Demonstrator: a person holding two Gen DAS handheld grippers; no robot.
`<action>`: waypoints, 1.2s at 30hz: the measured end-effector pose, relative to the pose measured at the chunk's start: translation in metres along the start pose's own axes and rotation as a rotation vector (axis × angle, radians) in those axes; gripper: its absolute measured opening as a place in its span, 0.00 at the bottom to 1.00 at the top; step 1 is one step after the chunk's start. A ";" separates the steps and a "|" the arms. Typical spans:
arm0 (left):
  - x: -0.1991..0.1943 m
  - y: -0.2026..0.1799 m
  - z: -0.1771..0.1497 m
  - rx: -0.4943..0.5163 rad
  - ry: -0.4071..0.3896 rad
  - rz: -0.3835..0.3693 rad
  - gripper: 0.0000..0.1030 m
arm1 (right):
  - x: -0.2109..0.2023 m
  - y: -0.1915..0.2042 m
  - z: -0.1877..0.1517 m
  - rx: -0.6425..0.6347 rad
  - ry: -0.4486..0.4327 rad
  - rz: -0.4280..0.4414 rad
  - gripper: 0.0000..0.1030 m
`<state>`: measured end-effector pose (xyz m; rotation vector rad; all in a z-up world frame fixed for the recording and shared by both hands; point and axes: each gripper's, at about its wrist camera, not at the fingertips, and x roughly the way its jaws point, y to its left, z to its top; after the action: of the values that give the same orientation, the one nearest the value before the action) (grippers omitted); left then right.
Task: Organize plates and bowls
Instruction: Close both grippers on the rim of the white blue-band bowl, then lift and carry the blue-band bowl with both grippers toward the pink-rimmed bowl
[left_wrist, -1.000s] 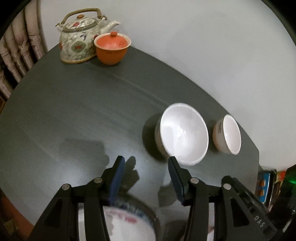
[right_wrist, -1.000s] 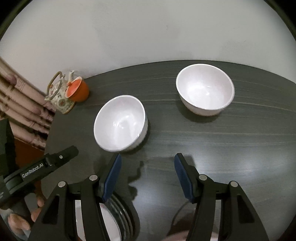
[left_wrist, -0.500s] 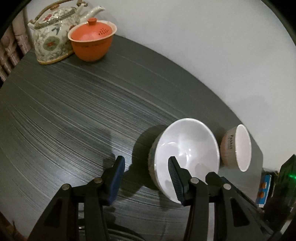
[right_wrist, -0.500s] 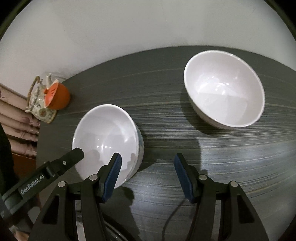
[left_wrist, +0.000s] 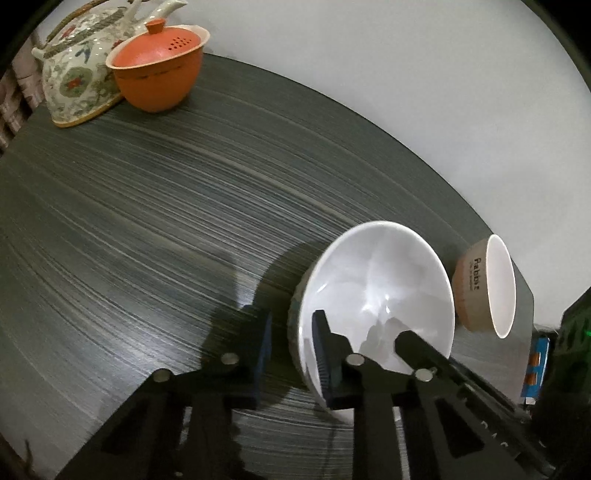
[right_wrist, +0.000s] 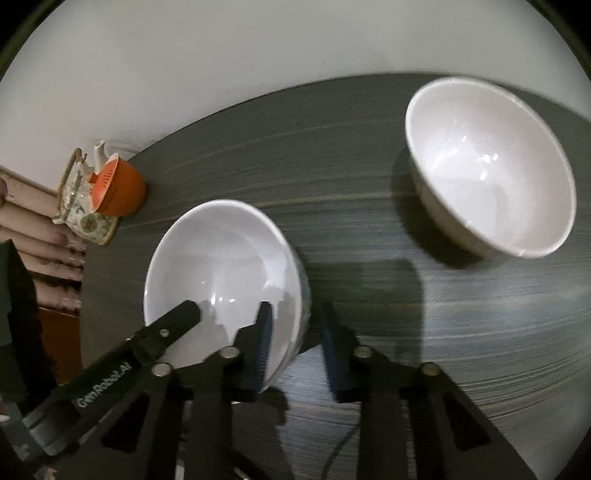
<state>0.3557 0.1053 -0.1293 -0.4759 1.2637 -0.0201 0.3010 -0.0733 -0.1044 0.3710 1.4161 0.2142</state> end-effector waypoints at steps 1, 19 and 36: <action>0.002 0.000 0.000 -0.003 0.005 0.000 0.16 | 0.001 -0.001 -0.001 0.010 0.007 0.004 0.19; -0.035 0.002 -0.020 0.005 -0.022 -0.011 0.13 | -0.038 0.016 -0.030 -0.009 -0.025 0.021 0.19; -0.115 -0.030 -0.097 0.032 -0.110 -0.020 0.13 | -0.123 0.018 -0.092 -0.051 -0.123 0.062 0.19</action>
<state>0.2375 0.0770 -0.0356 -0.4560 1.1496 -0.0310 0.1931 -0.0893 0.0053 0.3807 1.2764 0.2732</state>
